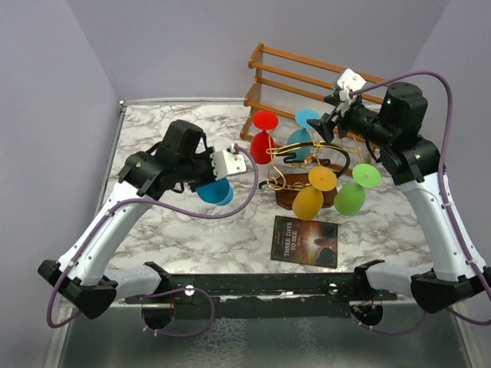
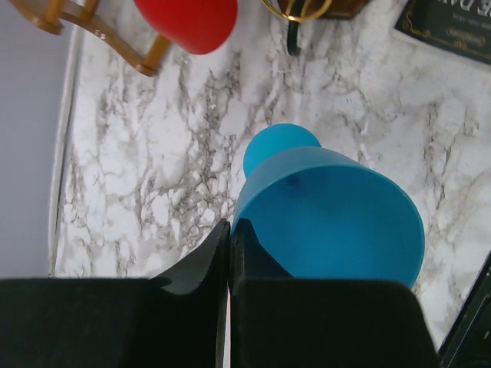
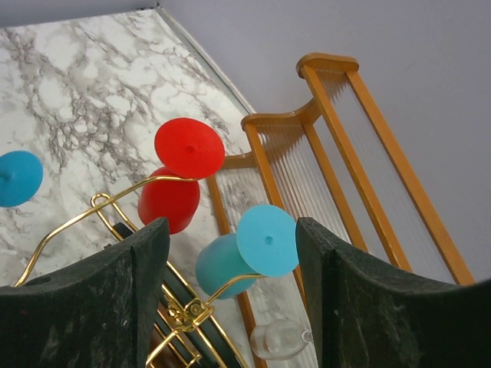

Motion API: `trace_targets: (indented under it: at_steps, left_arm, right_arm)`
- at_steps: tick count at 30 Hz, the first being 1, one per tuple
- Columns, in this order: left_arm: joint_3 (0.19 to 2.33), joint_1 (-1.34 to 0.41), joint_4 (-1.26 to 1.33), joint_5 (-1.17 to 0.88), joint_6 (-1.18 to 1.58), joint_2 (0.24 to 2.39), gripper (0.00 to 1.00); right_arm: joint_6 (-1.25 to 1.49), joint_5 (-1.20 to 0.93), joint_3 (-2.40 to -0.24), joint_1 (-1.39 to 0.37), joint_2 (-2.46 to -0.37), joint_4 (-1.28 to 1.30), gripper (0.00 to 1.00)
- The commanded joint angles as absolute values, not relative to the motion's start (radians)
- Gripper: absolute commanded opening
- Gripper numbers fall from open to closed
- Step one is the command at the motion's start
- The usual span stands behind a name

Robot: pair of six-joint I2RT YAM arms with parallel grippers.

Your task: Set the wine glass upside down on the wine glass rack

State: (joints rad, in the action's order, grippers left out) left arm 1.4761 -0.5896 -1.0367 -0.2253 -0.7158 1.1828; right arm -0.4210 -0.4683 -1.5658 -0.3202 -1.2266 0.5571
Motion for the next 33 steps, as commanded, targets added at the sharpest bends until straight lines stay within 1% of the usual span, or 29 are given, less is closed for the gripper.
trace_targets:
  at_steps: [1,6,13,17,23,33]
  left_arm:
    - [1.525,-0.536,-0.955,-0.209,-0.589,1.148,0.00]
    - [1.602,-0.423,-0.873,-0.254,-0.438,1.127,0.00]
    - [1.727,-0.297,-0.750,-0.300,-0.198,1.127,0.00]
    - [1.730,-0.295,-0.648,-0.315,-0.162,1.132,0.00]
    - [1.753,-0.296,-0.520,-0.414,-0.044,1.162,0.00]
    - [1.753,-0.295,-0.386,-0.536,0.139,1.215,0.00]
  right_arm:
    - [-0.368,-0.557,-1.635,-0.316,-1.258,0.566,0.67]
    - [-0.258,-0.571,-1.681,-0.316,-1.287,0.557,0.67]
    - [-0.028,-0.651,-1.665,-0.316,-1.306,0.453,0.65]
    - [0.000,-0.641,-1.654,-0.317,-1.318,0.411,0.65]
    - [0.050,-0.655,-1.641,-0.324,-1.334,0.374,0.62]
    - [0.099,-0.612,-1.633,-0.412,-1.371,0.365,0.60]
